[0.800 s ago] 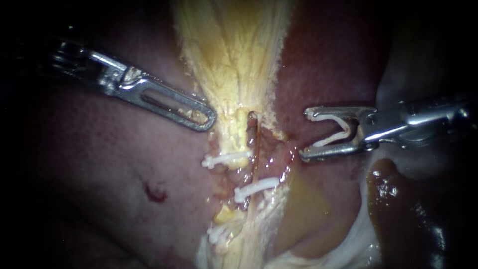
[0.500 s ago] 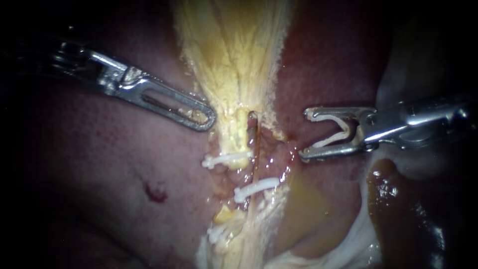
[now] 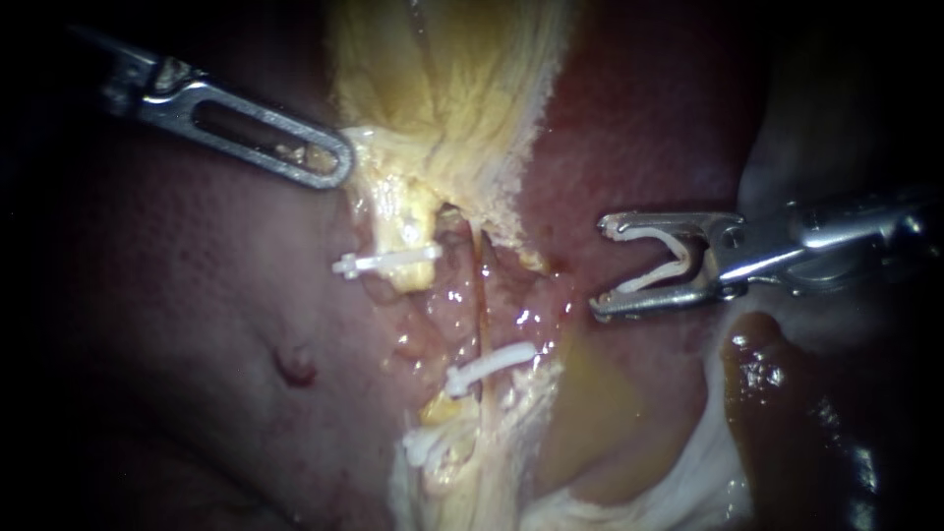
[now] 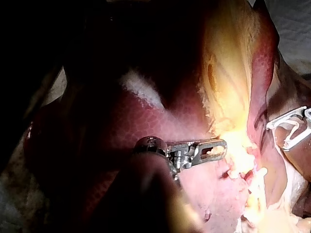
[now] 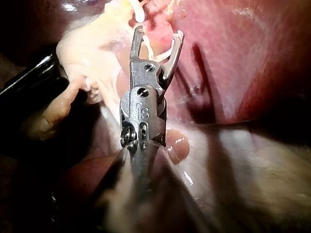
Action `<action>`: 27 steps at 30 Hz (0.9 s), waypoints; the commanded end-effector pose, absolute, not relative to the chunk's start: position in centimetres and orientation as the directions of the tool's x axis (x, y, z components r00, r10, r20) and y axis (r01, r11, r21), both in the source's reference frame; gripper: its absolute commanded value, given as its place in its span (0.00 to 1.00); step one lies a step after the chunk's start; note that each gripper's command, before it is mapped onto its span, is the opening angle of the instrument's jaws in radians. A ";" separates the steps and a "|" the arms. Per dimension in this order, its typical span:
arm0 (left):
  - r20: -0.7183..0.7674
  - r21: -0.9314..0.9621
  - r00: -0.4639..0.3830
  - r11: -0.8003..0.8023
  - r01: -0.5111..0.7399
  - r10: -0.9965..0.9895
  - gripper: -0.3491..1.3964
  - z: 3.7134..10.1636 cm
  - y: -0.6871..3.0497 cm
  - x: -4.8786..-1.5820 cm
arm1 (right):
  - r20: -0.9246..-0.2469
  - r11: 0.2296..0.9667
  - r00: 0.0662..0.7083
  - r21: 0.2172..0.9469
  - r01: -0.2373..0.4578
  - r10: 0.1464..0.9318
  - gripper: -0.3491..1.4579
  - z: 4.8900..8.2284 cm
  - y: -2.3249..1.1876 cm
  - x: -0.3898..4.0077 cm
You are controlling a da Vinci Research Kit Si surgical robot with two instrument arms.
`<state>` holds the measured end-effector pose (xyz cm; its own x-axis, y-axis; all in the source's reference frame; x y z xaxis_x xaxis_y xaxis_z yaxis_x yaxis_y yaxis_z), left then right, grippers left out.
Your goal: Clipping second clip right tube
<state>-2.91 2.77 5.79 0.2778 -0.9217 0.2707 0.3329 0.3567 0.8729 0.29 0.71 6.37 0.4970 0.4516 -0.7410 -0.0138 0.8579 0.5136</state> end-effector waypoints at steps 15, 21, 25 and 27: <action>0.274 0.871 0.276 0.359 0.336 -0.921 0.00 5.82 2.74 -2.94 | -0.739 0.827 0.466 0.562 0.028 0.487 0.46 6.28 0.56 0.48; 0.274 0.870 0.276 0.360 0.337 -0.921 0.00 5.83 2.73 -2.95 | -0.723 0.781 0.428 0.622 0.061 0.543 0.46 6.37 0.40 0.67; 0.274 0.870 0.276 0.360 0.337 -0.921 0.00 5.83 2.73 -2.95 | -0.702 0.739 0.405 0.668 0.089 0.586 0.47 6.48 0.28 0.85; 0.274 0.870 0.276 0.360 0.337 -0.921 0.00 5.83 2.73 -2.95 | -0.701 0.730 0.395 0.676 0.099 0.595 0.47 6.53 0.24 0.92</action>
<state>-2.95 2.73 5.83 0.2759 -0.9213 0.2742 0.3365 0.3598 0.8703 0.97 0.22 6.56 0.3900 0.5988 -0.6995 0.1061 0.7254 0.6801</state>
